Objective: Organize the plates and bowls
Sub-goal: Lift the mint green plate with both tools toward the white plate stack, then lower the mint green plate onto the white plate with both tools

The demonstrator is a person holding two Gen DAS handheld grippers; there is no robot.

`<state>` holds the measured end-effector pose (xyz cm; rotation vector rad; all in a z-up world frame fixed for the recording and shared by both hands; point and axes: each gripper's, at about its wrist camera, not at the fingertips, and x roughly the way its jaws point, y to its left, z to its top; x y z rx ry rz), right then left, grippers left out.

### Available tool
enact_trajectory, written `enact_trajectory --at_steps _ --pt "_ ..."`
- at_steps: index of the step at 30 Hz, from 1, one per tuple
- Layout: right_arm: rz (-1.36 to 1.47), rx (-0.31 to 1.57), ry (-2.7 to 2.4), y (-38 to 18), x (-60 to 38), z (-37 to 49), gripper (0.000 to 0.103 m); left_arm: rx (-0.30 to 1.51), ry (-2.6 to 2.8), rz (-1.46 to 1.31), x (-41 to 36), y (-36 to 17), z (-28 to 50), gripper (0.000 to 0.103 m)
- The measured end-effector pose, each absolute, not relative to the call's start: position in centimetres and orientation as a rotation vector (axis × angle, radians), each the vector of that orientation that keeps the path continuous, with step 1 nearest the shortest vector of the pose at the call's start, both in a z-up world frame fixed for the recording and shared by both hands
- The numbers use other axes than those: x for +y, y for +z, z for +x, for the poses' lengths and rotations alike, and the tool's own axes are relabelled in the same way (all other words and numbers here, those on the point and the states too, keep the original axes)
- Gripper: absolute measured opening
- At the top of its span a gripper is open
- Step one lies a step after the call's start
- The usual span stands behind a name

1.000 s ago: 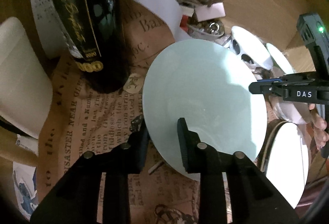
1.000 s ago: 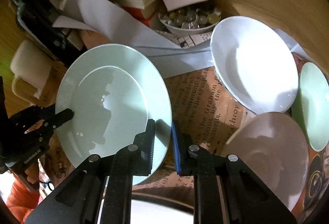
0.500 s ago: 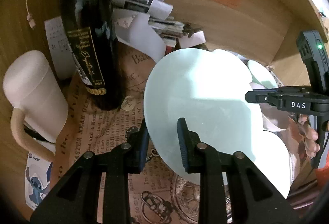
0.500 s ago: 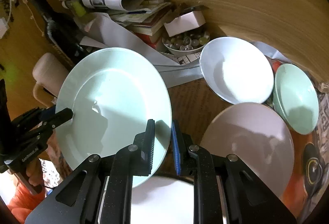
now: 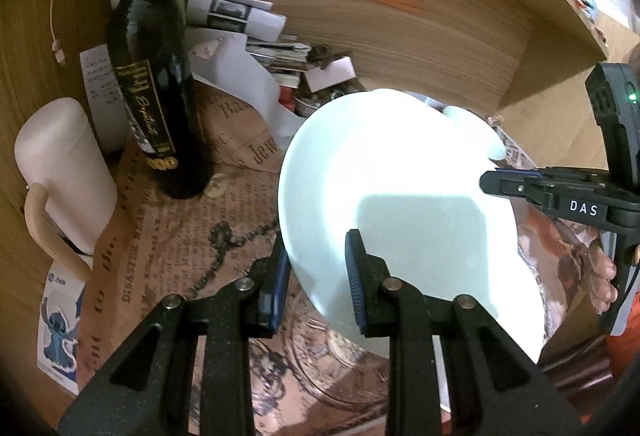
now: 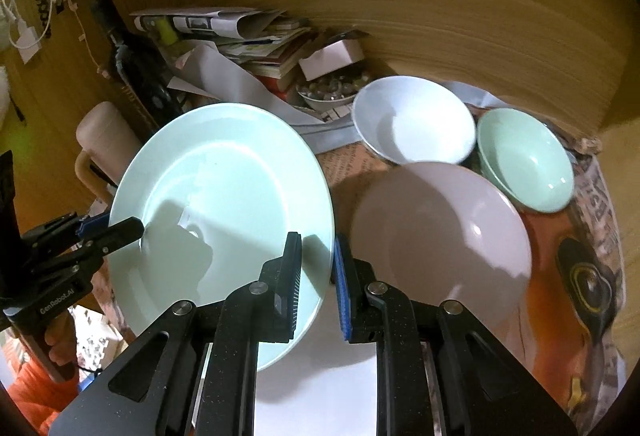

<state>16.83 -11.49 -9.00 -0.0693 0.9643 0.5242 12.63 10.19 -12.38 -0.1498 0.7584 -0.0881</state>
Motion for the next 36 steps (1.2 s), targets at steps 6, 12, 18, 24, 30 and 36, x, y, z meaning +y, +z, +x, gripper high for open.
enact_trajectory --at_steps 6,12,18,24,30,36 --pt "-0.048 0.946 0.503 -9.0 -13.5 14.7 0.015 0.767 -0.111 -0.144 8.6 -12.5 11.3 0.027" --pt "-0.003 0.963 0.491 -9.9 -15.2 13.5 0.015 0.771 -0.131 -0.122 7.0 -12.7 10.3 0.027" --pt "0.032 0.979 0.479 -11.1 -16.5 12.1 0.015 0.788 -0.145 -0.115 5.7 -13.4 9.6 0.027" --pt "0.063 1.004 0.465 -12.0 -17.9 11.0 0.015 0.804 -0.165 -0.117 4.5 -14.2 8.8 0.027" --pt "0.080 1.014 0.450 -12.5 -18.9 10.0 0.015 0.825 -0.182 -0.120 3.4 -15.0 8.4 0.027" --pt "0.075 1.028 0.436 -13.3 -19.4 9.2 0.015 0.852 -0.188 -0.114 2.5 -16.0 8.0 0.027"
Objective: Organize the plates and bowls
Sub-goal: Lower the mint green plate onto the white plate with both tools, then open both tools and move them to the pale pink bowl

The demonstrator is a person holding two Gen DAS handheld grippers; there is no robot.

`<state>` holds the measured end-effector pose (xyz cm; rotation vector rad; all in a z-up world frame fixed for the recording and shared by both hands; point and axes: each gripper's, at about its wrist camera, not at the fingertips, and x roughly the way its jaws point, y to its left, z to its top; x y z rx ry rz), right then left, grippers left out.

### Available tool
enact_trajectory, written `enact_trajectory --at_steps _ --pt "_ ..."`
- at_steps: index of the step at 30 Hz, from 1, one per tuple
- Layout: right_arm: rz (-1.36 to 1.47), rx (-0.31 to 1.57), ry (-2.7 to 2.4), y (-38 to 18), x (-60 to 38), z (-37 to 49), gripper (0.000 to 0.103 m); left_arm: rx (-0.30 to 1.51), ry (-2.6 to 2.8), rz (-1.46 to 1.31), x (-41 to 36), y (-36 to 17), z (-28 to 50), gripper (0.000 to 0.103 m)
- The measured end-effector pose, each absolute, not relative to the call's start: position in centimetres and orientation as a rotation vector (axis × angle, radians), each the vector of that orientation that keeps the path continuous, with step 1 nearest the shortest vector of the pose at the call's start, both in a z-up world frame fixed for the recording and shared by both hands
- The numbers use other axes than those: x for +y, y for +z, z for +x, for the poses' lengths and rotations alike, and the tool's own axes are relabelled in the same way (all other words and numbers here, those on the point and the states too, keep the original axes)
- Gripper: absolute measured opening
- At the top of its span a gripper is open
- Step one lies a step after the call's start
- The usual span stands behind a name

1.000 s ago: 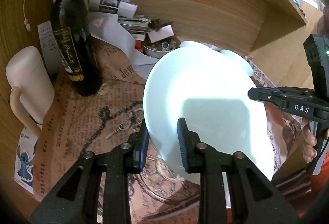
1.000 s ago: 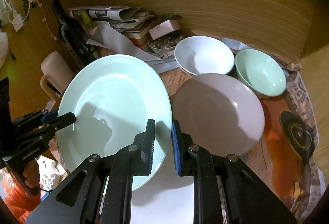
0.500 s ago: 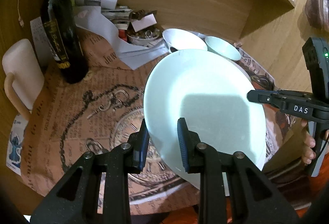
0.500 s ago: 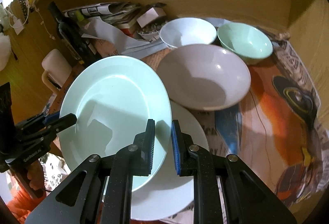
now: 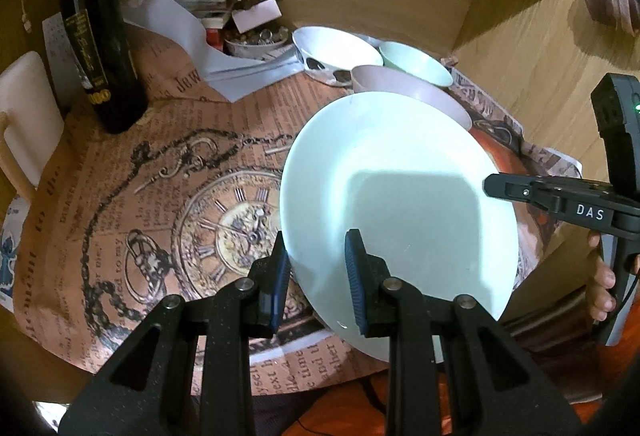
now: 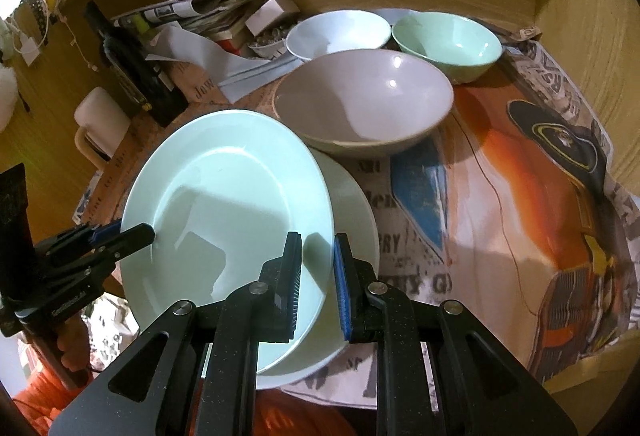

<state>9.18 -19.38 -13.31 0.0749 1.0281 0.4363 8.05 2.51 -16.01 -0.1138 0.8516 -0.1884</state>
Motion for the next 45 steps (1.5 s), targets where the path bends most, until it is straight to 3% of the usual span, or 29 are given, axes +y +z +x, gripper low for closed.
enact_trajectory --at_steps 23,45 --pt "0.084 1.107 0.424 -15.5 -19.2 10.1 0.016 0.904 -0.159 -0.046 1.5 -18.0 9.1 0.027" --pt "0.084 1.069 0.412 -14.9 -19.6 9.4 0.018 0.907 -0.172 0.032 1.2 -18.5 10.3 0.030"
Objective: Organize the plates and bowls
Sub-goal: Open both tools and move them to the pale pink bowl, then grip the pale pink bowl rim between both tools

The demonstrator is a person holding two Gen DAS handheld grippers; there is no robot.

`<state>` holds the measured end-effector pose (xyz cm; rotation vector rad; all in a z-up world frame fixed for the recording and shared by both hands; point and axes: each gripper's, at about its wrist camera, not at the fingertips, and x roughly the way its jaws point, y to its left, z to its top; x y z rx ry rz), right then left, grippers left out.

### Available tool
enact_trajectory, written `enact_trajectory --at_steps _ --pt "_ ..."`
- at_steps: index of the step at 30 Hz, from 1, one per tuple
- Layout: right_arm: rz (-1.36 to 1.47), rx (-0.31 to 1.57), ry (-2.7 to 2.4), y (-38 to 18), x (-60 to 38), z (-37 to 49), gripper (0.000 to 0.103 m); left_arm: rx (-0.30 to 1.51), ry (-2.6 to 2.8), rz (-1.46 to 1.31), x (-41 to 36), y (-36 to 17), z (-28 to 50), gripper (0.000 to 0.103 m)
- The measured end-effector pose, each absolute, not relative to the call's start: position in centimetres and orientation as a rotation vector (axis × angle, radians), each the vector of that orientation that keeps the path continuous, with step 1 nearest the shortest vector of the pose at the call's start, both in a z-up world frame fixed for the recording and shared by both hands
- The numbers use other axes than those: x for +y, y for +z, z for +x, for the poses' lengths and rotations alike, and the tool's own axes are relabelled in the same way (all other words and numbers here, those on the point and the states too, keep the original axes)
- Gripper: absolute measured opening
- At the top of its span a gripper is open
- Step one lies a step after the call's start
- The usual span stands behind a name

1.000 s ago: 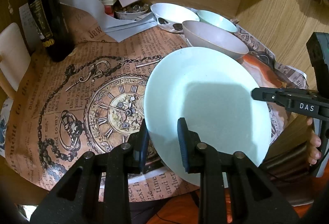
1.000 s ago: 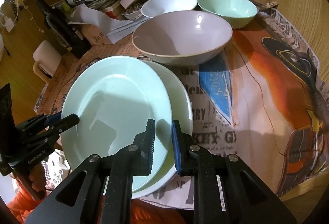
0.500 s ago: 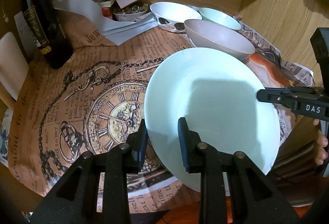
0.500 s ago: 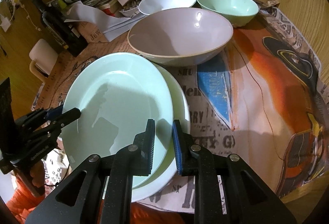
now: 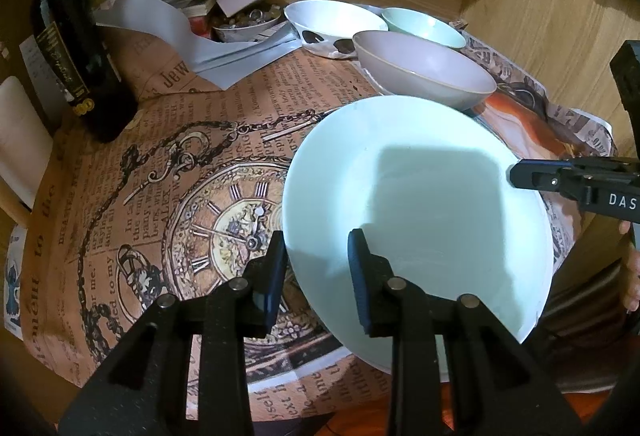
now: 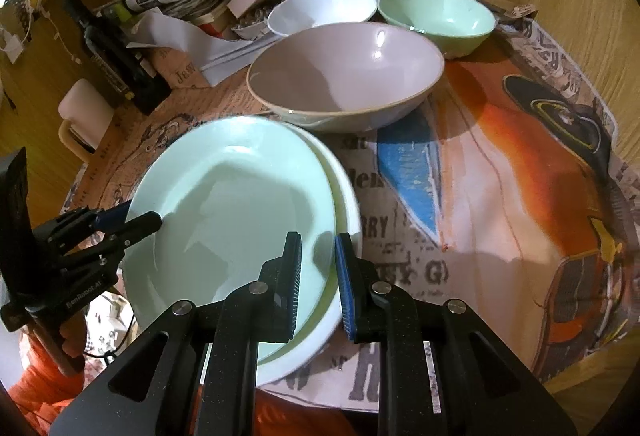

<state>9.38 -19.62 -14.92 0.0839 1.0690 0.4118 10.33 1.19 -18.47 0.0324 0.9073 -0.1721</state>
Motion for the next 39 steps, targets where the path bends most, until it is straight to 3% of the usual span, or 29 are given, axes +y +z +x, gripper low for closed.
enact_trajectory --at_steps 7,9,11,19,24,30,39 --pt "0.075 0.989 0.391 -13.6 -20.0 9.2 0.021 0.870 -0.165 0.031 1.6 -17.1 10.3 0.033" --pt "0.065 0.960 0.382 -13.2 -19.9 9.3 0.024 0.838 -0.156 0.033 1.8 -16.0 10.3 0.043" --pt "0.064 0.926 0.378 -12.6 -20.1 9.4 0.030 0.798 -0.146 0.033 2.0 -14.9 10.2 0.051" --pt "0.092 0.748 0.310 -9.5 -21.9 10.7 0.062 0.695 -0.120 0.050 1.5 -11.3 12.1 0.065" --pt "0.114 0.672 0.257 -8.4 -23.0 12.4 0.079 0.683 -0.125 0.044 0.6 -10.4 14.5 0.081" --pt "0.123 0.670 0.226 -9.2 -23.8 15.0 0.080 0.736 -0.128 0.037 -0.8 -10.7 18.5 0.085" --pt "0.158 0.808 0.242 -13.4 -24.5 19.3 0.080 0.862 -0.167 0.041 -3.0 -13.4 23.9 0.085"
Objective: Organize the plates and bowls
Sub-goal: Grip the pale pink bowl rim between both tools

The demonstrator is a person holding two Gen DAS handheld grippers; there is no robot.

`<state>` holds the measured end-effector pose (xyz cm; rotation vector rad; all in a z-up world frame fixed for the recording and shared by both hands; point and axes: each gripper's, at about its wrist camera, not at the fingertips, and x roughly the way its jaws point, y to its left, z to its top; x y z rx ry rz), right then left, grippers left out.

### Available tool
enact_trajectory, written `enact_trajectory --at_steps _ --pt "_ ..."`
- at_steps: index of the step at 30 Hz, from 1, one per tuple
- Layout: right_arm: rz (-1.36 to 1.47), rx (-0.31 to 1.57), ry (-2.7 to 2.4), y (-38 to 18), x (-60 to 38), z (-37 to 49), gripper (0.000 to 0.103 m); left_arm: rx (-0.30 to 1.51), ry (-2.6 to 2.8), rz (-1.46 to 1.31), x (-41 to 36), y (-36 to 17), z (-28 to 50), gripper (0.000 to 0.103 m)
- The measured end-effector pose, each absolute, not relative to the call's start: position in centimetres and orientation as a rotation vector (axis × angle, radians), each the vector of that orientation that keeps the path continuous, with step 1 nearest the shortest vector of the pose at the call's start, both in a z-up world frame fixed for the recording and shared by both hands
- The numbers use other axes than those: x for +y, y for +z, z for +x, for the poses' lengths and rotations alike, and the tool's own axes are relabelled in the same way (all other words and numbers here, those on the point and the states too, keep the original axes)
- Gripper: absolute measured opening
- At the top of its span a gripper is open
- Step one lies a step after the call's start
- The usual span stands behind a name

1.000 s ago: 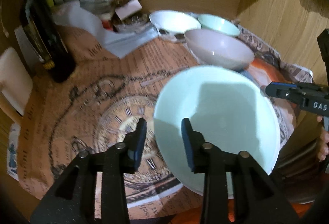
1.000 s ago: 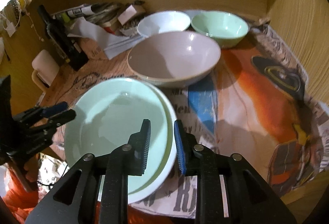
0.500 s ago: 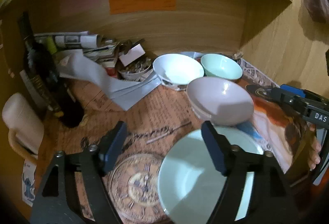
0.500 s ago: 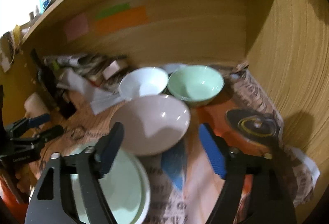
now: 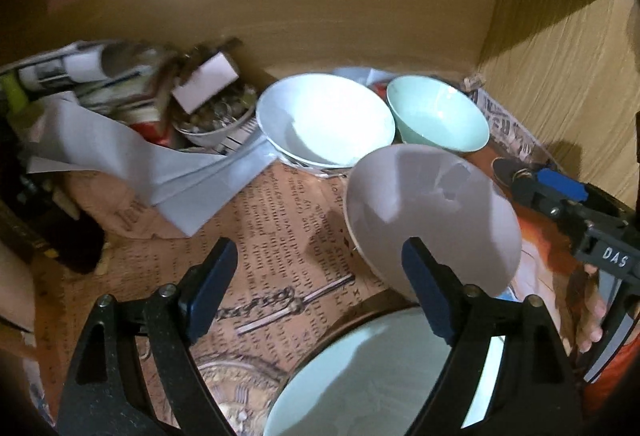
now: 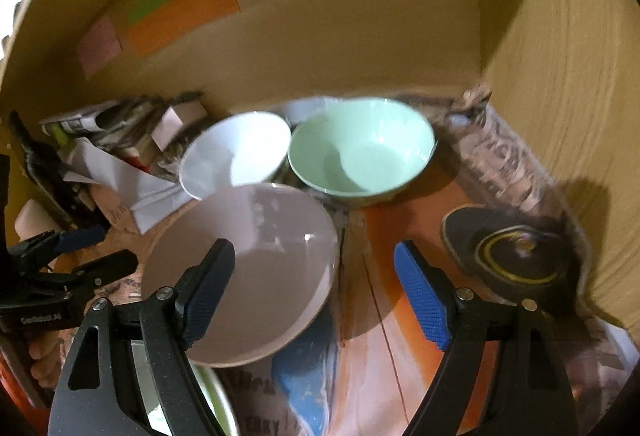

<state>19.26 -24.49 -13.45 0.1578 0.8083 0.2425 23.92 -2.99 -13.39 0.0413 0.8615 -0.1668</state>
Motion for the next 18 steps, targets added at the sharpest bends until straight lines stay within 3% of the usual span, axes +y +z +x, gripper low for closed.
enact_trajectory --at_steps 6,8,11,14,16,18 --pt "0.190 0.862 0.274 -15.2 -24.7 20.2 0.078 0.924 -0.195 0.039 -3.8 -15.1 26.2 0.081" --pt "0.203 0.869 0.279 -15.4 -24.9 20.5 0.071 0.931 -0.187 0.029 -3.9 -15.3 26.6 0.069" --pt "0.210 0.901 0.301 -15.8 -24.9 21.0 0.060 0.962 -0.215 0.009 -4.1 -15.7 27.2 0.060" --pt "0.201 0.932 0.319 -16.4 -24.5 21.3 0.046 0.984 -0.230 0.014 -4.6 -16.2 27.5 0.048" --pt "0.198 0.949 0.334 -16.8 -24.2 21.5 0.029 0.999 -0.246 0.007 -4.8 -16.5 27.8 0.037" --pt "0.200 0.970 0.356 -17.2 -24.0 21.7 0.024 1.006 -0.270 -0.005 -4.9 -16.6 27.9 0.029"
